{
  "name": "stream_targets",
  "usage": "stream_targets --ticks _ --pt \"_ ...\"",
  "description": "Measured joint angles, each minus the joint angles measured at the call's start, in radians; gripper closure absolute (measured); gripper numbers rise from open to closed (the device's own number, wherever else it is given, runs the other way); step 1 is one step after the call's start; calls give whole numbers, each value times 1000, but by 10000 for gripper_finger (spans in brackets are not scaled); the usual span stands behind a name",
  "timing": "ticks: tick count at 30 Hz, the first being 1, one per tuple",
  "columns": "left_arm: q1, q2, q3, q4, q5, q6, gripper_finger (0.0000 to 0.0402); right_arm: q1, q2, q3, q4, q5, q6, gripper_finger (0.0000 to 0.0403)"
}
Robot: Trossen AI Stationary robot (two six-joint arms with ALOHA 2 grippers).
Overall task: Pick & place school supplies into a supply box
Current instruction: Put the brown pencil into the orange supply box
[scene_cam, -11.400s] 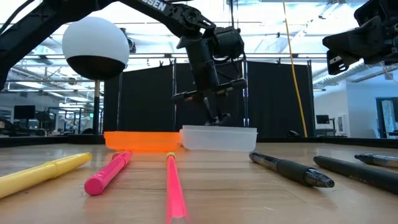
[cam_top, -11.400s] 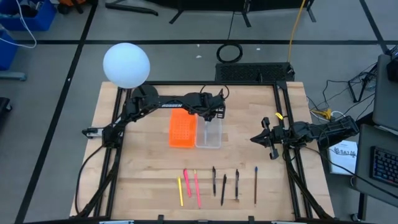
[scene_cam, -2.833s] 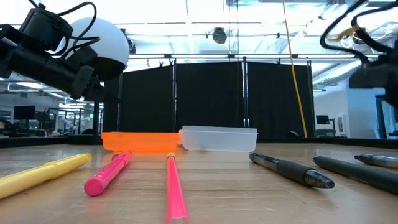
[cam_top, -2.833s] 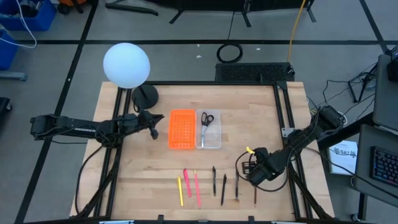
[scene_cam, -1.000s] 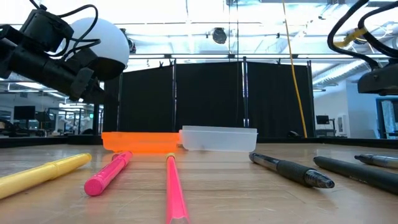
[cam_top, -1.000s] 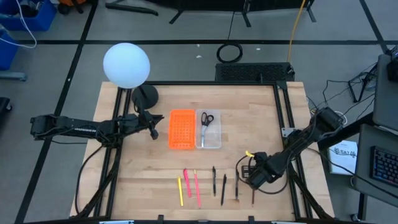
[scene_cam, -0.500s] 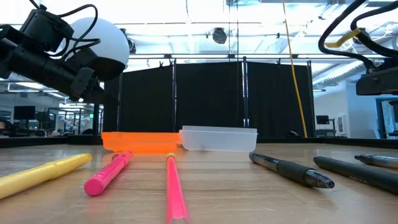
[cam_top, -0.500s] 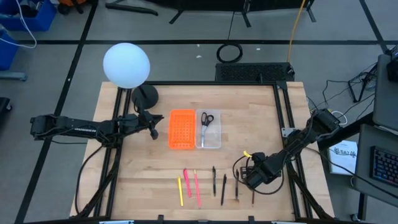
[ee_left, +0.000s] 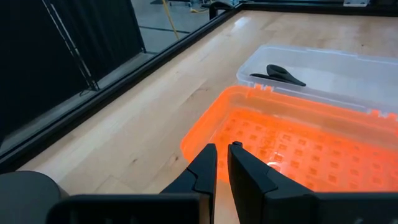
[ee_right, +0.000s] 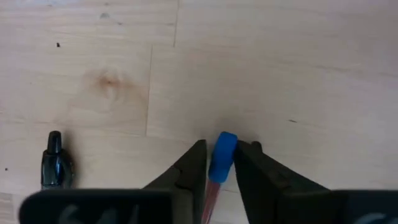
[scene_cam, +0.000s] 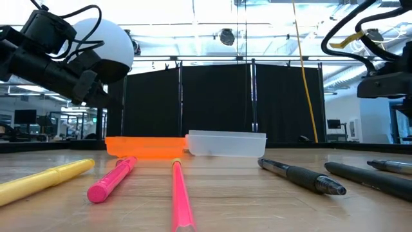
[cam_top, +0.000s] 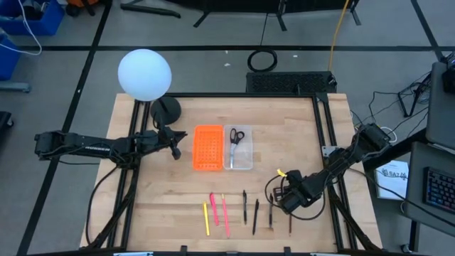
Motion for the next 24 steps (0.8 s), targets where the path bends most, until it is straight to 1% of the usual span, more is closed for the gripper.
stream_targets --ticks 8,12,18,21,24 --pt "0 0 0 -4 0 -6 357 31 -1 0 22 -16 26 365" --pt "0 0 0 -3 19 -8 357 28 -42 6 54 -25 3 384" --pt "0 0 0 2 24 -12 357 2 -151 20 75 -73 -30 384" --pt "0 0 0 2 24 -12 357 -6 -189 33 75 -64 -37 384" --pt "0 0 0 2 25 -12 357 -6 -205 44 57 -29 -36 384"
